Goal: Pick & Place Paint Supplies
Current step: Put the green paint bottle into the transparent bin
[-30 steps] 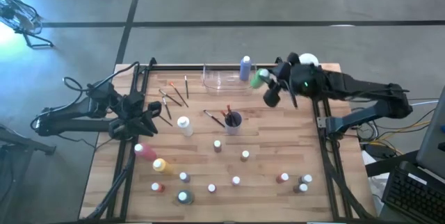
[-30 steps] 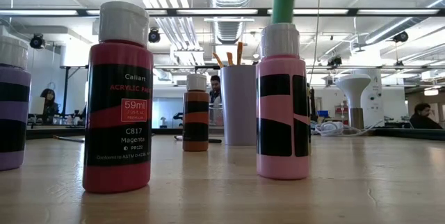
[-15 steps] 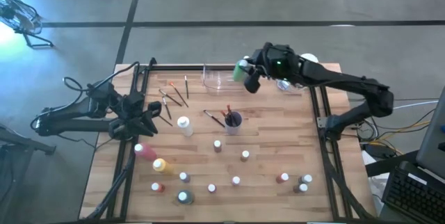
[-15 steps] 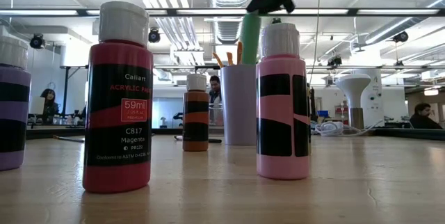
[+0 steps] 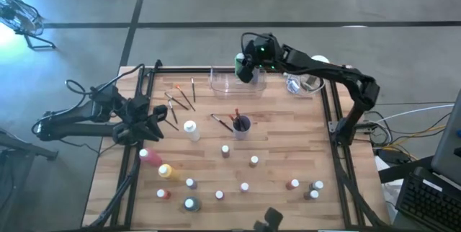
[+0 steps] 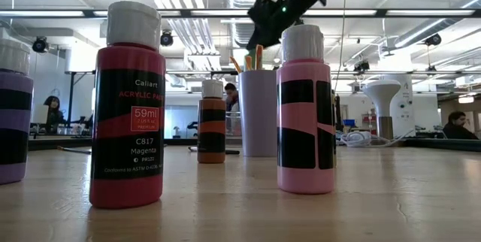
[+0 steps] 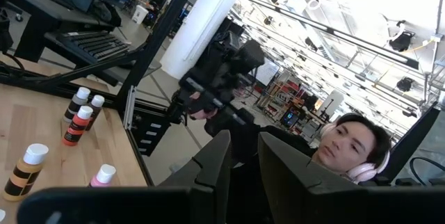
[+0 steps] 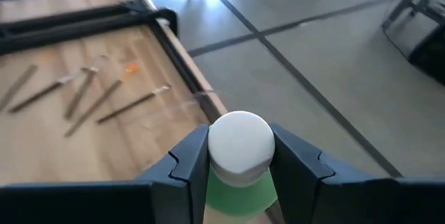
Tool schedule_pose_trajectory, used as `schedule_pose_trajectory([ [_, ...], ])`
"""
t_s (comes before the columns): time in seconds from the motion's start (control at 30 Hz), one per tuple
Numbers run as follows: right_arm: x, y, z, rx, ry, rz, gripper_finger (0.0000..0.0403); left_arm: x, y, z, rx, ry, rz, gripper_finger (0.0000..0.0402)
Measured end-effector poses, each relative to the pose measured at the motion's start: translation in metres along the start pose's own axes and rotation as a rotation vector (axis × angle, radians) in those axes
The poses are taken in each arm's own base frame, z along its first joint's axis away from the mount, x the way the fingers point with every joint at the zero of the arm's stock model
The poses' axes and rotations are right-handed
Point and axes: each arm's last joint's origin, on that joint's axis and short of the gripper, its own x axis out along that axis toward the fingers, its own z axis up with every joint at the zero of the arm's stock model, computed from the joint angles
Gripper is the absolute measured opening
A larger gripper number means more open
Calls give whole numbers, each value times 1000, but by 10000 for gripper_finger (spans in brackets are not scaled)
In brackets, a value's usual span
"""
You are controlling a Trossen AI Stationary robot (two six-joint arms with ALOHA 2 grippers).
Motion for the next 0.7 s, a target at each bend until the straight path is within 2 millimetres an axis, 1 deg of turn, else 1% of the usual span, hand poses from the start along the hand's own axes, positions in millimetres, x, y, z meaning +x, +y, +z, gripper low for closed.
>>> schedule_pose_trajectory([
  [0.17, 20, -18, -13, 7, 63, -38, 129, 0, 0, 0, 0, 0, 0, 81],
  [0.3, 28, -28, -19, 18, 75, -24, 121, 0, 0, 0, 0, 0, 0, 81],
  [0.43, 35, -33, -23, 24, 81, -19, 116, 0, 0, 0, 0, 0, 0, 81],
  [0.6, 42, -35, -30, 21, 106, -18, 131, 0, 0, 0, 0, 0, 0, 81],
  [0.7, 47, -36, -37, 14, 132, -17, 127, 0, 0, 0, 0, 0, 0, 81],
])
